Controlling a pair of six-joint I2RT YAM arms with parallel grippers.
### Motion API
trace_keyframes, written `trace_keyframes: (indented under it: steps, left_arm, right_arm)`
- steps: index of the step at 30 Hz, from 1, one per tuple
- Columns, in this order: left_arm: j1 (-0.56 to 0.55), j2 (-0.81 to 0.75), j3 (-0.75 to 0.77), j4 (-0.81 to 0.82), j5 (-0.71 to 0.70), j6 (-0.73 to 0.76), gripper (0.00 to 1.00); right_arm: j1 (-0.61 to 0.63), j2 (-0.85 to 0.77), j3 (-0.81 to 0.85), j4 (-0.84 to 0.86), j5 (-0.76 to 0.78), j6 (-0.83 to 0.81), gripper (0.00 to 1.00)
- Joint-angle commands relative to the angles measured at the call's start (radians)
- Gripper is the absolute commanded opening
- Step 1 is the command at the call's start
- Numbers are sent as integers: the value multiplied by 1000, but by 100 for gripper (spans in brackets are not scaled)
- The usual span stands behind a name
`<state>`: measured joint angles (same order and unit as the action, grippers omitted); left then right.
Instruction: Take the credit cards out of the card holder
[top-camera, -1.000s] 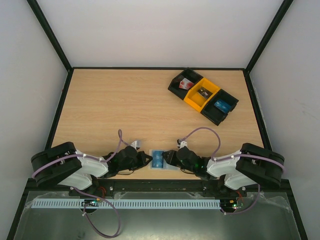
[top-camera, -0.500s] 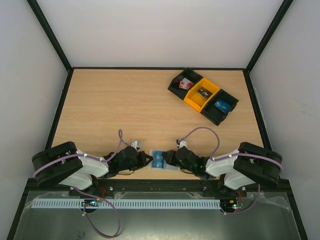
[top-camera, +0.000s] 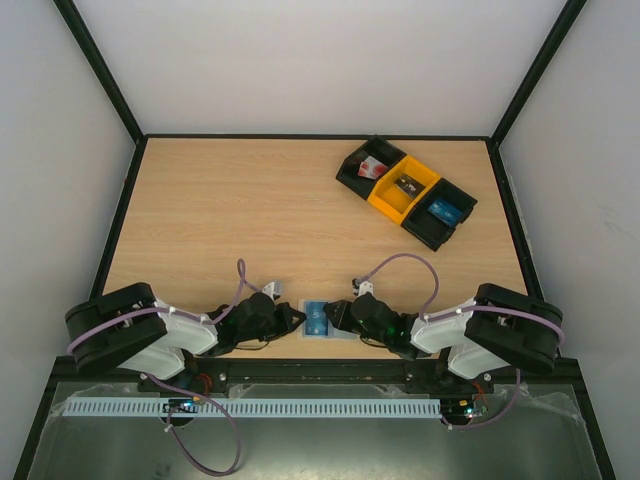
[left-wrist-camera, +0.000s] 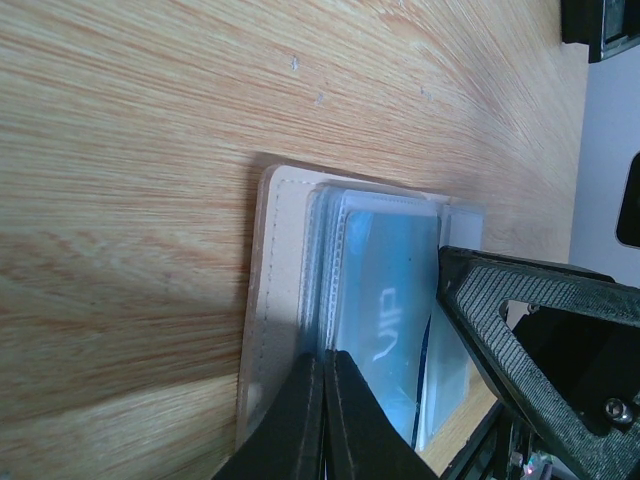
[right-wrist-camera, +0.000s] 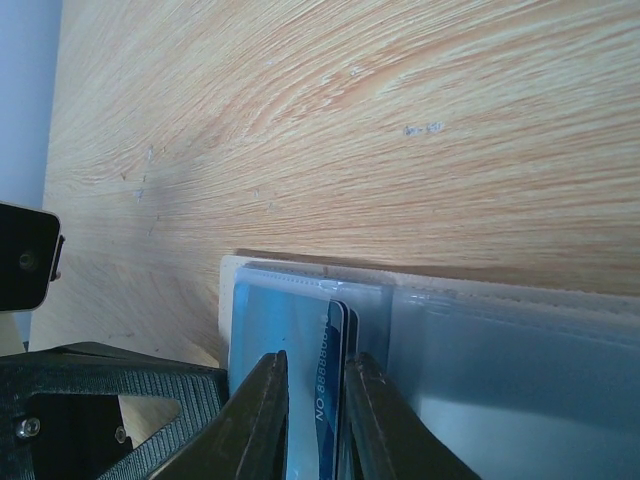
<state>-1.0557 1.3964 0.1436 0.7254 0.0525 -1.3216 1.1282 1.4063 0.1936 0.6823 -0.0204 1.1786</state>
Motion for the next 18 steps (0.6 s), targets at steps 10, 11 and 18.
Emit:
trace_keyframes:
  steps: [10,11,18]
  left_arm:
    - [-16,47,-30,-125,8,1,3]
    - [-16,47,-31,-126,7,2,3]
    - [-17,58,-30,-127,4,2,3]
  right_arm:
    - [8,40,2,95,-37,6,17]
    - [7,40,1,91,-36,6,16]
    - [7,9,-15,116,-65,0,14]
